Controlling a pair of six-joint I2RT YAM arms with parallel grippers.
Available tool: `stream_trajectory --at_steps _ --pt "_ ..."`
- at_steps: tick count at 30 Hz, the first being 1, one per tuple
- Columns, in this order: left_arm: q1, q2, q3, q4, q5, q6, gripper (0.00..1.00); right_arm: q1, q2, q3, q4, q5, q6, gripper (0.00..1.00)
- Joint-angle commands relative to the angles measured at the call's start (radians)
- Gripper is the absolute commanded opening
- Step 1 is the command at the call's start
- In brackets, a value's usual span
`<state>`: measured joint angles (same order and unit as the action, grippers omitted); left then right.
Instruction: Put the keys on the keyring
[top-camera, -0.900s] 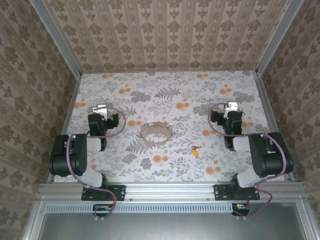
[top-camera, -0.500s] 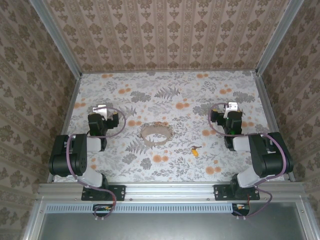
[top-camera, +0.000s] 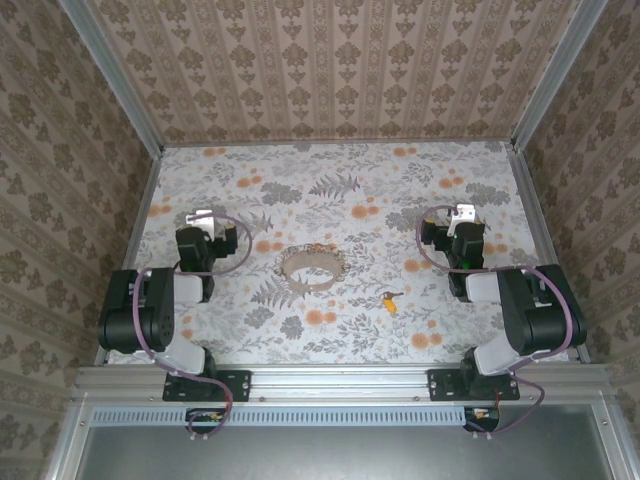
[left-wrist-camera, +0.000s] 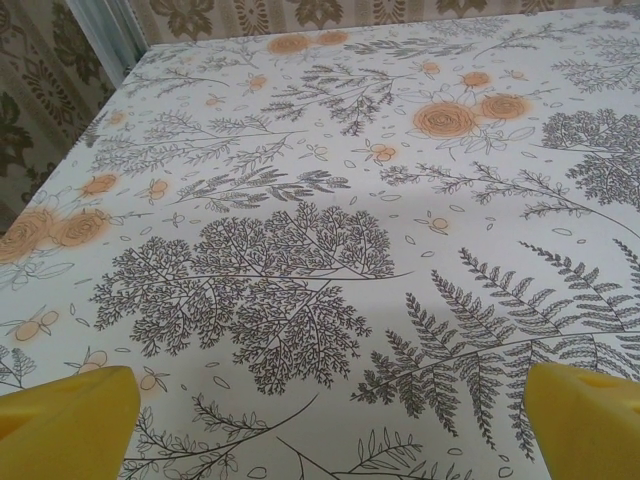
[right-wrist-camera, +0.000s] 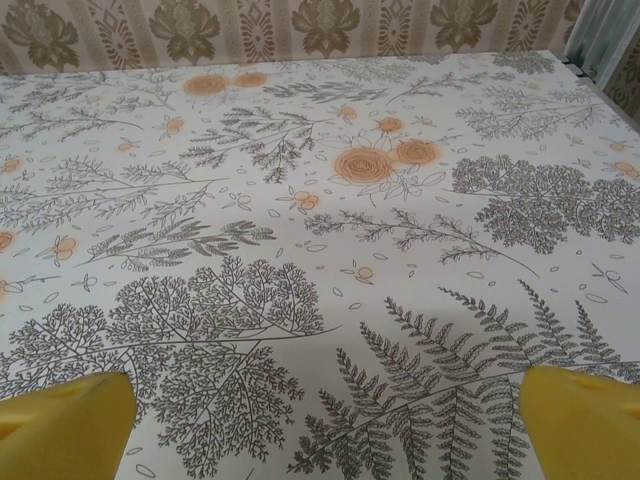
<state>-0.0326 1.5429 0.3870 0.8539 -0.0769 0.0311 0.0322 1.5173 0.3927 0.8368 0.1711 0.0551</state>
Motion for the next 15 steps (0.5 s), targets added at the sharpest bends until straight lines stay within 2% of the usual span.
stream_trajectory --at_steps 1,5,8,9,14,15 --pt "-0.019 -0.048 -0.002 0.013 -0.062 0.019 1.0 -0.004 -0.099 0.036 -0.108 0.009 0.006 1.0" --pt "-0.054 -0.154 0.073 -0.231 -0.135 0.024 1.0 -0.004 -0.212 0.119 -0.336 0.021 0.031 1.0" --pt "-0.089 -0.213 0.181 -0.48 -0.172 0.023 1.0 -0.014 -0.274 0.188 -0.521 0.063 0.203 1.0" --pt "-0.112 -0.221 0.223 -0.559 -0.201 0.024 1.0 -0.024 -0.286 0.216 -0.581 0.041 0.258 1.0" --pt "-0.281 -0.246 0.407 -0.899 -0.349 -0.051 1.0 -0.023 -0.289 0.305 -0.754 -0.293 0.406 0.99" --pt "-0.311 -0.252 0.432 -0.947 -0.352 -0.085 1.0 -0.015 -0.278 0.318 -0.775 -0.366 0.443 0.95"
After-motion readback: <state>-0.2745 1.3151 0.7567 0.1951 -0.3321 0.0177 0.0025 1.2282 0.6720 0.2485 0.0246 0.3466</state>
